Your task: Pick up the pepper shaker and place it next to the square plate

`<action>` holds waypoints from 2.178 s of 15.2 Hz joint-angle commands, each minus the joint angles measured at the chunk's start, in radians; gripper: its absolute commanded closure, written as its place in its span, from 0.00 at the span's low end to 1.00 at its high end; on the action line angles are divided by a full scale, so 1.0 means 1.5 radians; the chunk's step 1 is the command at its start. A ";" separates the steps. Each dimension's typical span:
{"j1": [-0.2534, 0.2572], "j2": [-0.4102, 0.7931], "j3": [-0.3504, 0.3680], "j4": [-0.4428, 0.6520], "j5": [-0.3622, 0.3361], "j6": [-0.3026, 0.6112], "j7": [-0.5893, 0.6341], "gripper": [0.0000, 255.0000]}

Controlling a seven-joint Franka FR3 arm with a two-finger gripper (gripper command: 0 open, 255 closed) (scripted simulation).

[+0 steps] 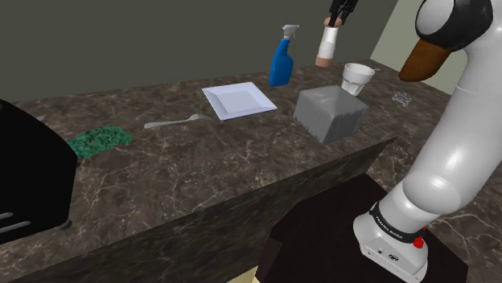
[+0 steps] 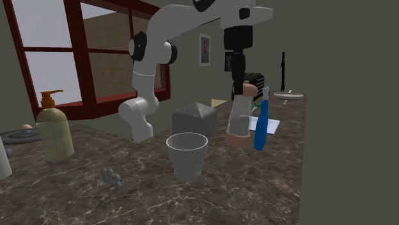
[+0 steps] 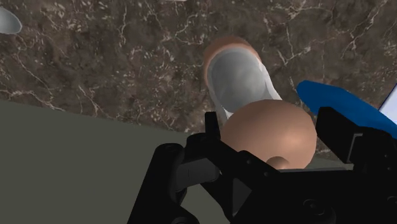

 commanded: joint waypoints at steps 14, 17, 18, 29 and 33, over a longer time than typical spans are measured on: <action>0.171 -0.195 0.113 -0.240 -0.107 0.075 0.260 1.00; 0.171 -0.204 0.114 -0.277 -0.109 0.105 0.261 1.00; 0.171 -0.207 0.115 -0.289 -0.110 0.114 0.261 1.00; 0.172 -0.223 0.116 -0.404 -0.115 0.214 0.263 1.00; 0.172 -0.223 0.116 -0.404 -0.115 0.214 0.263 1.00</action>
